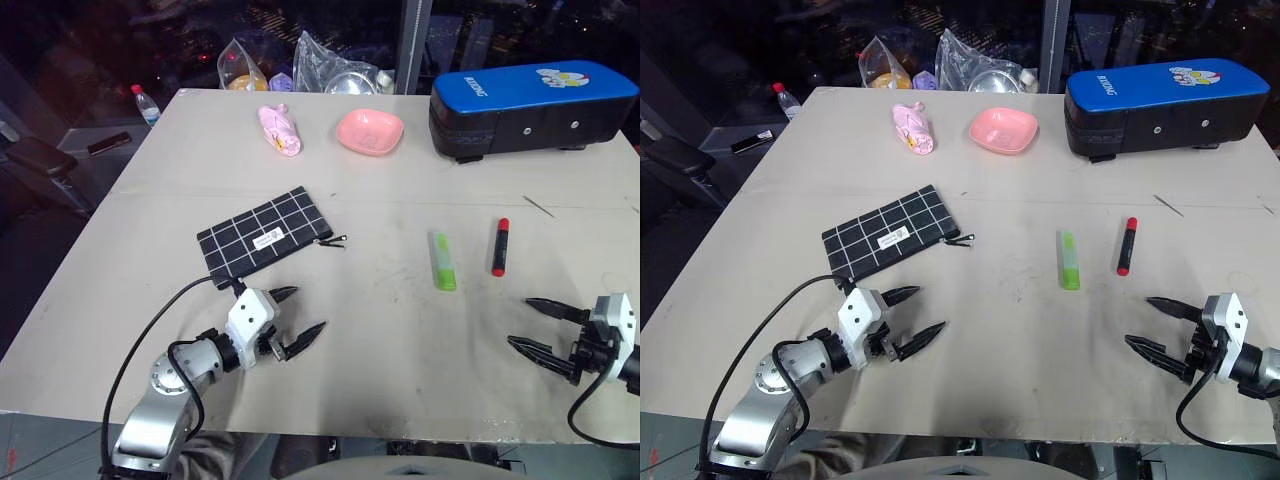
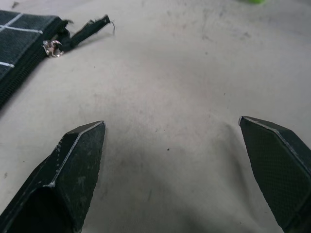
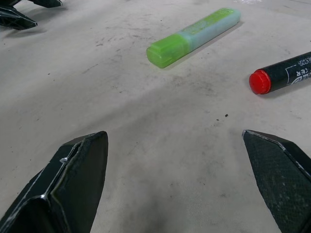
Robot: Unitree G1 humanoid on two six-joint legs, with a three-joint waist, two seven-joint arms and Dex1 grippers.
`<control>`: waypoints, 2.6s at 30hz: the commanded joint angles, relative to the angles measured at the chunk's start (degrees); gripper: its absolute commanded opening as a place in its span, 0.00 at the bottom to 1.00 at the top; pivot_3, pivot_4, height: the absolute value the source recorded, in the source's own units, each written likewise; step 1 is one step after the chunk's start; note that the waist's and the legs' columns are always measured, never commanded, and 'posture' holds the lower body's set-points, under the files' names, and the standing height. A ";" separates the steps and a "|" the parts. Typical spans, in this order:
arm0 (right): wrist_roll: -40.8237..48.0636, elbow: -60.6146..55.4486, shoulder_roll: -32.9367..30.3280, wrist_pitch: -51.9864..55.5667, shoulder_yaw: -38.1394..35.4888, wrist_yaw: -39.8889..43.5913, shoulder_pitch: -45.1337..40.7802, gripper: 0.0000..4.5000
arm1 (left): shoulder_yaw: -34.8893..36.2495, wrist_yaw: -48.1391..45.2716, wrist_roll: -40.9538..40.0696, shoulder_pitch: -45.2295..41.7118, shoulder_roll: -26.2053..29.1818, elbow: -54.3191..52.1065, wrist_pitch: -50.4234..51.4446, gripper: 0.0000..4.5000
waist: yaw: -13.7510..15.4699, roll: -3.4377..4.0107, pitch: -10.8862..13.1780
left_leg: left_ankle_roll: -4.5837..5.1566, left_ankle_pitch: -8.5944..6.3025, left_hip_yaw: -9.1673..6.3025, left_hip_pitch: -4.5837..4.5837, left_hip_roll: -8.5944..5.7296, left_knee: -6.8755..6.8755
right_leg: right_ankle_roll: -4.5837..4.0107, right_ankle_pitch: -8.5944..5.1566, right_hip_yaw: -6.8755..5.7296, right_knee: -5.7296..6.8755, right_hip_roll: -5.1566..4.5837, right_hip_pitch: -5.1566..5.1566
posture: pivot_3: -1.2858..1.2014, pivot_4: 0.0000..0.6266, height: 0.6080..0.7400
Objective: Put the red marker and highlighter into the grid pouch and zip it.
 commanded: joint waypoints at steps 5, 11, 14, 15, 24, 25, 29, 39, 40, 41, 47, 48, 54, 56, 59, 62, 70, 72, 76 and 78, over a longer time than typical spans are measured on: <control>8.34 -17.67 2.64 7.42 2.49 -4.30 -2.78 0.99 | 14.20 0.99 -6.83 0.79 1.88 -0.03 -1.15 1.00 | -0.09 -0.02 0.01 | 0.00 0.00 -0.05 0.02 0.05 0.00 | 0.00 0.00 -0.03 0.03 0.03 0.00 | 0.52 0.24 1.00; 9.23 -22.18 4.51 9.89 5.06 -8.42 -6.45 0.99 | 22.72 1.11 -4.48 0.41 7.00 6.25 -3.13 1.00 | 0.17 -0.16 0.01 | -0.01 0.01 -0.05 -0.06 -0.03 0.01 | 0.00 0.00 -0.06 -0.05 -0.05 0.00 | 0.52 0.24 1.00; 9.05 -22.52 5.06 10.37 5.92 -9.29 -7.47 0.99 | 24.64 1.09 -1.39 -3.21 11.09 14.60 -7.14 1.00 | 0.12 -0.21 0.03 | -0.02 0.01 -0.06 -0.02 -0.02 0.01 | -0.01 0.00 -0.09 0.01 -0.02 -0.01 | 0.52 0.24 1.00; 8.94 -22.49 5.14 10.41 6.08 -9.40 -7.59 0.99 | 24.64 1.57 0.26 -4.73 12.14 17.42 -9.80 1.00 | 0.18 -0.21 0.03 | -0.02 0.01 -0.08 -0.02 -0.01 0.01 | -0.01 0.00 -0.13 0.02 0.01 -0.02 | 0.52 0.24 1.00; 8.64 -22.39 4.84 10.07 5.82 -9.60 -7.17 0.99 | 19.54 1.97 14.06 -10.57 20.37 37.83 -37.07 1.00 | -0.12 -0.29 0.00 | -0.05 0.01 0.04 -0.10 -0.02 -0.01 | 0.00 0.01 -0.12 -0.06 -0.12 -0.06 | 0.52 0.24 1.00; 8.58 -22.37 4.80 10.01 5.71 -9.63 -7.10 0.99 | 18.61 2.01 15.59 -10.58 21.39 39.62 -40.50 1.00 | -0.15 -0.30 0.00 | -0.05 0.01 0.04 -0.10 -0.03 -0.03 | 0.00 0.00 -0.13 -0.05 -0.14 -0.08 | 0.52 0.24 1.00; 8.47 -22.16 4.74 9.83 5.41 -9.73 -7.06 0.99 | 15.09 3.82 21.08 -11.93 24.63 45.43 -50.63 1.00 | -0.17 -0.30 0.01 | -0.02 -0.02 0.02 -0.10 -0.01 -0.09 | -0.01 0.00 -0.15 -0.02 -0.16 -0.12 | 0.52 0.24 1.00; 7.60 -22.44 4.40 10.08 5.12 -10.97 -7.01 0.99 | 3.57 13.66 34.39 -24.23 24.70 55.22 -63.22 1.00 | 0.15 -0.33 -0.02 | 0.06 -0.04 0.10 -0.15 -0.08 -0.07 | 0.01 0.02 -0.27 -0.01 -0.35 -0.11 | 0.52 0.24 1.00; 7.18 -22.31 4.64 9.42 4.67 -11.63 -7.10 0.99 | 2.59 14.25 34.70 -25.33 24.29 55.85 -63.46 1.00 | 0.12 -0.33 -0.02 | 0.06 -0.04 0.09 -0.15 -0.08 -0.07 | 0.01 0.02 -0.28 0.00 -0.33 -0.11 | 0.52 0.24 1.00; 6.68 -22.18 4.98 8.67 4.26 -12.40 -7.18 0.99 | 1.75 14.89 34.90 -26.22 23.95 56.50 -63.60 1.00 | 0.11 -0.33 -0.02 | 0.06 -0.04 0.10 -0.15 -0.08 -0.06 | 0.02 0.02 -0.28 0.01 -0.30 -0.11 | 0.52 0.24 1.00; 4.73 -21.85 5.32 7.93 3.58 -15.73 -6.86 0.99 | -2.26 20.54 37.48 -31.67 20.49 59.71 -62.81 1.00 | 0.22 -0.32 -0.02 | 0.00 0.00 0.13 -0.14 -0.07 0.00 | 0.06 0.02 -0.29 0.09 -0.13 -0.11 | 0.52 0.24 1.00; 4.35 -21.70 5.37 7.95 3.66 -16.12 -6.80 0.99 | -2.48 21.42 37.37 -32.52 19.36 60.38 -61.98 1.00 | 0.25 -0.33 -0.03 | -0.01 0.01 0.14 -0.14 -0.07 0.02 | 0.07 0.02 -0.28 0.11 -0.12 -0.11 | 0.52 0.24 1.00; 3.92 -21.31 5.94 7.58 3.80 -16.97 -7.09 0.99 | -4.21 27.18 39.53 -35.26 15.93 58.94 -62.40 1.00 | 0.14 -0.33 -0.03 | -0.03 0.02 0.18 -0.15 -0.05 0.26 | 0.09 0.02 -0.28 0.27 -0.03 -0.11 | 0.52 0.24 1.00; 3.80 -21.31 6.03 7.55 3.81 -17.19 -7.07 0.99 | -5.12 28.83 41.01 -36.11 14.76 57.93 -62.20 1.00 | 0.14 -0.33 -0.03 | -0.03 0.01 0.19 -0.15 -0.04 0.31 | 0.09 0.02 -0.27 0.31 -0.03 -0.11 | 0.52 0.24 1.00; 3.66 -21.32 6.00 7.47 3.58 -17.34 -7.01 0.99 | -6.05 31.25 43.00 -36.85 14.06 56.84 -62.59 1.00 | 0.15 -0.36 -0.01 | -0.03 0.02 0.17 -0.17 -0.04 0.38 | 0.09 0.02 -0.25 0.36 -0.03 -0.11 | 0.52 0.24 1.00; 3.74 -21.39 5.90 7.51 3.21 -17.41 -6.75 0.99 | -6.56 34.63 45.14 -36.88 14.37 55.64 -63.69 1.00 | 0.04 -0.37 0.00 | -0.03 0.02 0.18 -0.18 -0.01 0.43 | 0.09 0.02 -0.22 0.42 0.01 -0.13 | 0.52 0.24 1.00; 4.20 -21.66 5.78 9.67 2.41 -20.06 -5.33 0.99 | -7.01 42.46 50.42 -35.91 15.39 51.78 -65.28 1.00 | 0.09 -0.37 0.00 | -0.03 0.01 0.18 -0.18 0.02 0.47 | 0.09 0.01 -0.17 0.50 -0.01 -0.15 | 0.52 0.24 1.00; 4.53 -21.82 5.75 10.46 2.27 -20.77 -5.17 0.99 | -7.24 43.64 51.42 -35.67 15.43 50.42 -65.42 1.00 | 0.10 -0.37 0.00 | -0.03 0.01 0.18 -0.17 0.02 0.48 | 0.09 0.01 -0.16 0.51 -0.02 -0.15 | 0.52 0.24 1.00; 4.43 -22.11 5.68 10.45 2.36 -20.90 -4.97 0.99 | -8.67 44.19 52.81 -35.21 14.56 48.76 -64.98 1.00 | 0.10 -0.37 0.00 | -0.03 0.01 0.18 -0.18 0.02 0.50 | 0.09 0.01 -0.17 0.53 -0.02 -0.15 | 0.52 0.24 1.00; 4.39 -22.20 5.70 10.49 2.43 -20.99 -4.93 1.00 | -9.54 44.77 54.00 -35.39 14.37 48.88 -64.90 0.94 | 0.10 -0.37 0.00 | -0.03 0.01 0.18 -0.17 0.02 0.50 | 0.09 0.01 -0.17 0.53 -0.02 -0.15 | 0.52 0.24 1.00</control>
